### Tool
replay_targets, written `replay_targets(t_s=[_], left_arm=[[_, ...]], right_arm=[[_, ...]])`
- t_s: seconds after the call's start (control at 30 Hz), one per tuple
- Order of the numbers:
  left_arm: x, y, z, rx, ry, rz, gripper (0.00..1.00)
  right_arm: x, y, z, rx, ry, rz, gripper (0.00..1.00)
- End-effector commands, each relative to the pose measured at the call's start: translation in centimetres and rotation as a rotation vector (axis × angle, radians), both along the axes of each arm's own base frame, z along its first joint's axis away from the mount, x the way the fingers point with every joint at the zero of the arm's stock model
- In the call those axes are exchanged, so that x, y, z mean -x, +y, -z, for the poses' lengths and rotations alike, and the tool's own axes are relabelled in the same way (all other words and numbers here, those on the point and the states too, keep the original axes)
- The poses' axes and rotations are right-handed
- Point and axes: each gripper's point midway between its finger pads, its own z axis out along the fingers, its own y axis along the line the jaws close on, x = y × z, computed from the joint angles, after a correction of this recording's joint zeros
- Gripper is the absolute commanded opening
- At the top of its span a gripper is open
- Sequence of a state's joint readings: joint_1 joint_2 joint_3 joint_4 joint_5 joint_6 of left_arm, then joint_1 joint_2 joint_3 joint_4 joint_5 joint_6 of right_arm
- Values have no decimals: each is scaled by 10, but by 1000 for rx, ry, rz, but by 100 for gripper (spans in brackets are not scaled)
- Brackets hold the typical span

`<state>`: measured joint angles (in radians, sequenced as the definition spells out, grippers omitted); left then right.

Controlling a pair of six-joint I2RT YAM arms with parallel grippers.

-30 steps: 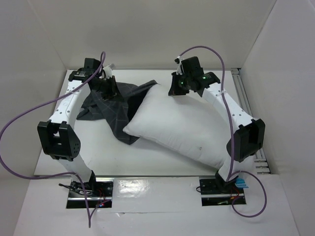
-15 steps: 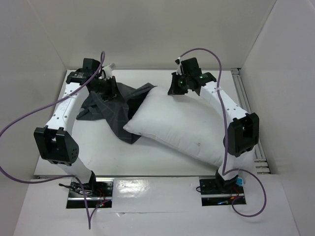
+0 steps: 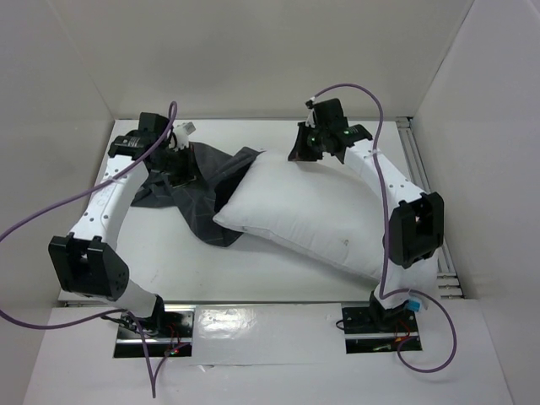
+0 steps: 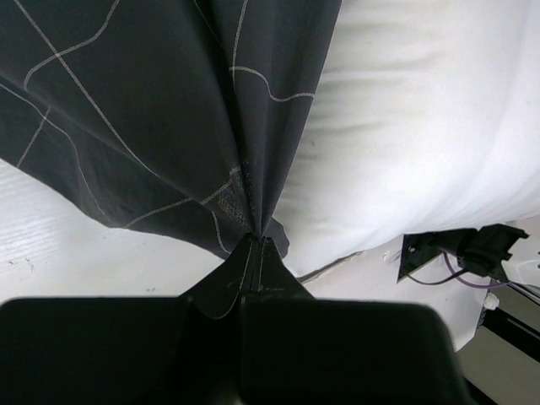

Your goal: Put the pillow into the pillowcase

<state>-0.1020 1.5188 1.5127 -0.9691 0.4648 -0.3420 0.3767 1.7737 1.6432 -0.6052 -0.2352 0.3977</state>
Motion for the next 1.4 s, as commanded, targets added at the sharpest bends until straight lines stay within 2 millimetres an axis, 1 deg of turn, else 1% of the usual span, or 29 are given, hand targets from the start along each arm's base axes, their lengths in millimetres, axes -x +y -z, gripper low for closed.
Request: replay_targets(t_s=[0.0, 0.03, 0.1, 0.13, 0.17, 0.2, 0.23, 0.27, 0.43, 0.47, 0.5, 0.57, 0.63, 0.67, 0.73, 0.8, 0.83, 0.9, 0.97, 1.0, 1.03, 1.07, 1.1, 1.13, 1.2, 1.27, 1.3, 1.33, 1.37], left_arm=[[21, 2, -8, -25, -5, 17, 0], [23, 2, -8, -26, 4, 17, 0], [23, 3, -7, -34, 4, 13, 0], [27, 4, -9, -34, 7, 13, 0], [27, 4, -9, -34, 7, 13, 0], [29, 1, -11, -33, -3, 22, 0], [31, 2, -11, -35, 8, 22, 0], [31, 2, -11, -35, 8, 22, 0], [42, -2, -19, -18, 0, 40, 0], [46, -4, -22, -6, 6, 38, 0], [46, -4, -22, -6, 6, 38, 0], [50, -7, -28, 15, -1, 49, 0], [53, -11, -31, 16, -10, 67, 0], [56, -13, -28, 25, 2, 74, 0], [59, -16, -27, 47, 16, 87, 0], [59, -18, -28, 56, 17, 92, 0], [59, -18, -28, 56, 17, 92, 0], [62, -22, -31, 85, 20, 108, 0], [64, -28, -39, 123, 14, 130, 0], [64, -29, -43, 133, 5, 136, 0], [61, -31, -48, 142, -14, 142, 0], [64, -35, -51, 168, -16, 166, 0], [65, -39, -53, 180, -25, 183, 0], [63, -39, -51, 180, -16, 183, 0], [63, -41, -55, 192, -23, 191, 0], [62, -41, -53, 192, -14, 190, 0], [61, -41, -56, 192, -25, 191, 0], [57, -41, -54, 188, -22, 180, 0], [57, -41, -53, 188, -22, 180, 0]], right_arm=[[-41, -17, -25, -39, -140, 100, 0], [-42, -16, -20, -43, -124, 108, 0], [-47, -14, -20, -63, -126, 122, 0], [-50, -18, -22, -72, -131, 136, 0], [-53, -16, -20, -91, -123, 152, 0], [-55, -20, -17, -97, -115, 168, 0], [-57, -18, -19, -121, -113, 185, 0], [-57, -19, -14, -123, -105, 202, 0], [-66, -25, -8, -146, -109, 297, 0], [-67, -21, -3, -125, -110, 322, 0], [-68, -20, -7, -116, -126, 333, 0], [-70, -15, -5, -107, -131, 370, 0], [-75, -17, -8, -125, -138, 414, 0], [-72, -13, 0, -137, -122, 430, 0], [-74, -8, -5, -139, -149, 467, 0], [-71, 3, 0, -129, -152, 509, 0], [-70, 8, -2, -127, -168, 511, 0], [-64, 27, 16, -85, -160, 512, 0], [-58, 40, 27, -54, -149, 508, 0], [-51, 50, 39, -27, -138, 507, 0], [-46, 54, 44, -18, -129, 494, 0], [-43, 57, 55, -2, -119, 502, 0], [-39, 58, 59, 10, -119, 502, 0], [-35, 61, 63, 13, -114, 509, 0], [-30, 58, 75, 29, -93, 513, 0], [-19, 62, 83, 38, -86, 495, 0], [-18, 58, 74, 33, -100, 504, 0], [-11, 59, 80, 37, -97, 495, 0], [-10, 58, 79, 33, -99, 495, 0]])
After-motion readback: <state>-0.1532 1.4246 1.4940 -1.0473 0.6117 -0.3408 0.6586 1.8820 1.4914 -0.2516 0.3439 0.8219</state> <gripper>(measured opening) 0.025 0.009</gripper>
